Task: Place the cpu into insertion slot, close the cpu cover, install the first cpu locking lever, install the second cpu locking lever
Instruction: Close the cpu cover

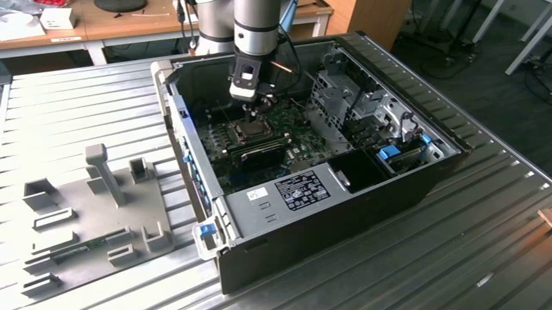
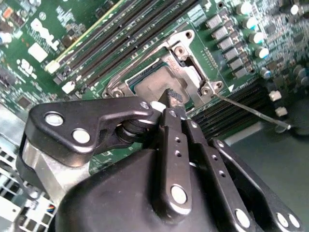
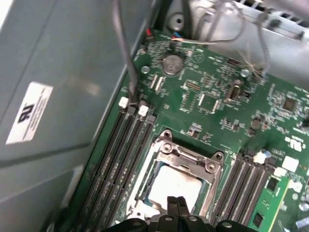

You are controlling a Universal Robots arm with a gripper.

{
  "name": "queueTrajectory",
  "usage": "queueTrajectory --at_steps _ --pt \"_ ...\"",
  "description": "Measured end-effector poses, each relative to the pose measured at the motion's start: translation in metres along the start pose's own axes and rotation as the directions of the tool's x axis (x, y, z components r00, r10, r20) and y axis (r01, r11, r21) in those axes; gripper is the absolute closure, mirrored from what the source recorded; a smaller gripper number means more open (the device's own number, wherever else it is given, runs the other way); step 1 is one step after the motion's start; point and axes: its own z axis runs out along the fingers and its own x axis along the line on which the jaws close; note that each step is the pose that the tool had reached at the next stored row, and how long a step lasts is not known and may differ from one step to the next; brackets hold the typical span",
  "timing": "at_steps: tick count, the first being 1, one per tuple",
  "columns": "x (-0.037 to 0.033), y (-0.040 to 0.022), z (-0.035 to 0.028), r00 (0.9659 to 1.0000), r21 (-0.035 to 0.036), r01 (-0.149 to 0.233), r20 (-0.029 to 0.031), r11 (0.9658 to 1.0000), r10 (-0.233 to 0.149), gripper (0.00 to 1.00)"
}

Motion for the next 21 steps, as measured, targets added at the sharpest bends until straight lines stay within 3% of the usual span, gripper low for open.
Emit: queueTrajectory --at_steps 5,7,10,13,17,21 --pt "0.0 0.0 0.0005 0.9958 0.0001 0.091 -0.0019 0.9959 -0.091 0.9" --pt "0.0 0.0 0.0007 0.9919 0.0001 0.127 -0.0026 0.9919 -0.127 0.9" --pt "0.0 0.0 0.0009 0.9834 0.0 0.182 -0.0038 0.9834 -0.182 0.9" --pt "0.0 0.0 0.0011 0.9722 -0.0001 0.234 -0.0049 0.9722 -0.234 0.9" --pt "0.0 0.0 0.0012 0.9539 -0.0003 0.3 -0.0063 0.9539 -0.3 0.9" --pt "0.0 0.0 0.0013 0.9334 -0.0007 0.359 -0.0076 0.9334 -0.359 0.9"
